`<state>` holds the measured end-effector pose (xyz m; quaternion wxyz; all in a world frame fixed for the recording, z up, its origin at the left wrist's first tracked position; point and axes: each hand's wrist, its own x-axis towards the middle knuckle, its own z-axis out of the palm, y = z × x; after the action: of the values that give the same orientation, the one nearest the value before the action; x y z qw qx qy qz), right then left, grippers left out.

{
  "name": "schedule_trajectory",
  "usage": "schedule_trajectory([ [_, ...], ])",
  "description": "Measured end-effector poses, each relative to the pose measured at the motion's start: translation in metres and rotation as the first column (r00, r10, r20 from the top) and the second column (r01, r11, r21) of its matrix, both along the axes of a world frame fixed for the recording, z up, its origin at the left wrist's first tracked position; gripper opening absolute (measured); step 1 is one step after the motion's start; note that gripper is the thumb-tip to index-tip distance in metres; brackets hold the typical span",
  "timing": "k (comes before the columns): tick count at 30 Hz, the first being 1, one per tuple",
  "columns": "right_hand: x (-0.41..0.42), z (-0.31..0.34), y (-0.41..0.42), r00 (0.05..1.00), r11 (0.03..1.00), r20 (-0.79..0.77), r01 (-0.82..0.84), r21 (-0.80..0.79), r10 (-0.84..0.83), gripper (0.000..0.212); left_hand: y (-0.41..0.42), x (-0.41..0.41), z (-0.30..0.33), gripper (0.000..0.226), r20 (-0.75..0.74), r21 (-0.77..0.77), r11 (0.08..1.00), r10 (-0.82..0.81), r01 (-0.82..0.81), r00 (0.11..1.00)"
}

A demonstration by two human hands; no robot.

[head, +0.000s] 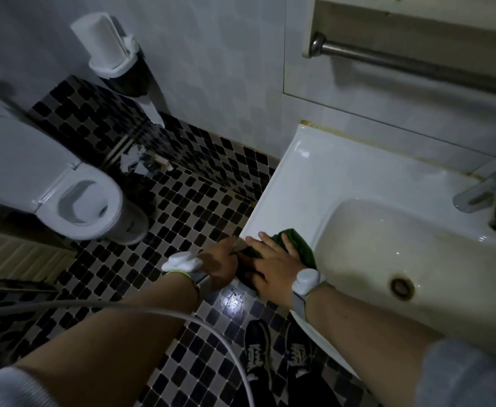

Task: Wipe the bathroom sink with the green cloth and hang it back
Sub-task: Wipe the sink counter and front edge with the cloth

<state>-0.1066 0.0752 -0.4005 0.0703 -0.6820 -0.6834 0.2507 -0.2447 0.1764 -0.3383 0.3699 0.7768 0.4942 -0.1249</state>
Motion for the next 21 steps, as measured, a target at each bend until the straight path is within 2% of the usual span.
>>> schedule_trajectory([
  [2,0.005,0.002,-0.009,0.995,0.992,0.055,0.08,0.095,-0.085,0.027,-0.002,-0.001,-0.001,0.034,0.025,-0.007,1.0,0.003,-0.003,1.0],
  [3,0.006,0.002,-0.015,0.986,0.984,0.109,0.11,0.137,-0.126,0.029,-0.003,-0.001,-0.002,0.031,0.025,-0.006,1.0,0.001,-0.001,1.0],
  [6,0.001,0.0,-0.025,0.931,0.949,0.194,0.284,0.139,-0.308,0.054,-0.006,-0.001,-0.004,0.029,0.041,0.026,1.0,-0.003,0.002,0.999],
  [9,-0.006,-0.001,-0.028,0.855,0.872,0.177,0.469,0.141,-0.488,0.052,-0.008,-0.002,-0.006,0.031,0.099,0.034,0.999,0.022,-0.026,0.995],
  [11,-0.012,-0.002,-0.032,0.854,0.869,0.167,0.471,0.155,-0.493,0.047,-0.006,-0.007,-0.005,0.031,0.112,-0.02,1.0,0.002,0.0,0.994],
  [14,-0.023,-0.009,-0.037,0.91,0.906,0.062,0.399,0.139,-0.41,0.049,0.0,-0.01,-0.004,0.029,0.146,-0.099,0.994,-0.04,0.055,0.988],
  [18,-0.035,-0.01,-0.014,0.939,0.93,-0.007,0.343,0.13,-0.345,0.049,0.002,-0.018,-0.011,0.029,0.096,-0.054,0.997,-0.051,0.057,0.994],
  [21,-0.048,-0.003,0.021,0.92,0.92,0.044,0.385,0.081,-0.389,0.042,0.005,-0.03,-0.011,0.047,0.038,-0.023,0.994,-0.11,0.11,0.993],
])
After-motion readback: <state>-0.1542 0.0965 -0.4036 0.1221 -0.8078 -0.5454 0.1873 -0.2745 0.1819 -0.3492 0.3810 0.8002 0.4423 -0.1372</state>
